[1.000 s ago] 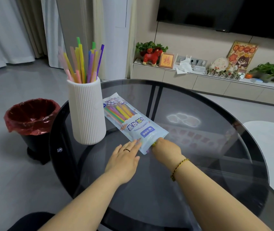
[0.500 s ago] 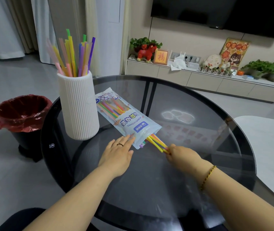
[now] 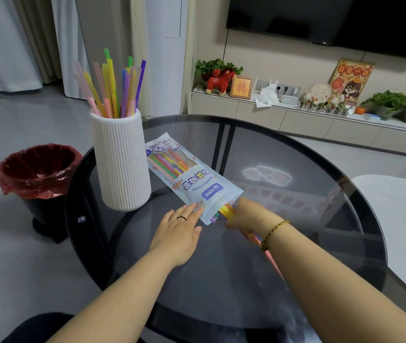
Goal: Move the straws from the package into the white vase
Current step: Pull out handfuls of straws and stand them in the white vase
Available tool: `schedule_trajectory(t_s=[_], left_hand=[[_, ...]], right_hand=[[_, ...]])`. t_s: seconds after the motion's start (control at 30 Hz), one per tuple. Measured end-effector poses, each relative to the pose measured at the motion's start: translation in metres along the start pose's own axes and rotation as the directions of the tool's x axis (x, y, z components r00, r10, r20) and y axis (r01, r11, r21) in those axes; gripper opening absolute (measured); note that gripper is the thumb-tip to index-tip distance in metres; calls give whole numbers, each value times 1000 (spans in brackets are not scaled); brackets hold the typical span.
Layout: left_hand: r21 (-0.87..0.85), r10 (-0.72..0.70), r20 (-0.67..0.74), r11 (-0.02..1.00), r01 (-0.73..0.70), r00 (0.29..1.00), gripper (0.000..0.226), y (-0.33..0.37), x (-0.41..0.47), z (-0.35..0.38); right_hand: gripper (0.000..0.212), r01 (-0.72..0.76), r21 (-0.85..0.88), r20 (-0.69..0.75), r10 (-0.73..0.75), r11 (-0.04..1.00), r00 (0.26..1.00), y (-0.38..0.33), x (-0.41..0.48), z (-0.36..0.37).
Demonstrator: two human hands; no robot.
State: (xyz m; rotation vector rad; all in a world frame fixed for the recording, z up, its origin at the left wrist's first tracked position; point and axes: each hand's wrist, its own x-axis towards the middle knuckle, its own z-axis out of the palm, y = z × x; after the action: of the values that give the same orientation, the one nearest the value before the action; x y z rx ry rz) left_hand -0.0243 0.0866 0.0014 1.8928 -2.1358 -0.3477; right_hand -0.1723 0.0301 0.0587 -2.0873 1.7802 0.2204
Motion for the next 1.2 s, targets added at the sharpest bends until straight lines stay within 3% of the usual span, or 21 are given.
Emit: schedule_trajectory(t_s=[0.13, 0.3, 0.4, 0.47, 0.6, 0.83, 1.03, 1.2], left_hand=[[10, 0, 0, 1000, 0, 1000, 50, -1, 1, 1], [15, -7, 5, 1000, 7, 1000, 50, -1, 1, 1], [21, -13, 16, 1000, 12, 1000, 50, 0, 1, 0], [24, -16, 23, 1000, 16, 1000, 50, 1, 2, -1], [4, -37, 53, 999, 37, 998, 53, 3, 1, -4], [-123, -95, 127, 986, 111, 987, 54, 11, 3, -17], [-165, -123, 145, 975, 147, 982, 50, 12, -4, -34], [-310, -122, 58, 941, 134, 991, 44, 28, -11, -55]], right_hand=[[15, -20, -101, 28, 23, 995, 999, 3, 0, -2], [31, -78, -125, 46, 85, 989, 995, 19, -6, -2], [15, -86, -167, 42, 95, 982, 995, 31, -16, -7], [2, -98, -136, 48, 105, 986, 993, 38, -24, -11], [10, -127, -49, 120, 132, 991, 984, 52, -45, -26], [15, -115, -265, 160, 161, 957, 974, 63, -88, -62], [14, -93, -596, 24, 134, 797, 991, 64, -113, -95], [22, -141, -805, -222, -73, 577, 972, 52, -137, -127]])
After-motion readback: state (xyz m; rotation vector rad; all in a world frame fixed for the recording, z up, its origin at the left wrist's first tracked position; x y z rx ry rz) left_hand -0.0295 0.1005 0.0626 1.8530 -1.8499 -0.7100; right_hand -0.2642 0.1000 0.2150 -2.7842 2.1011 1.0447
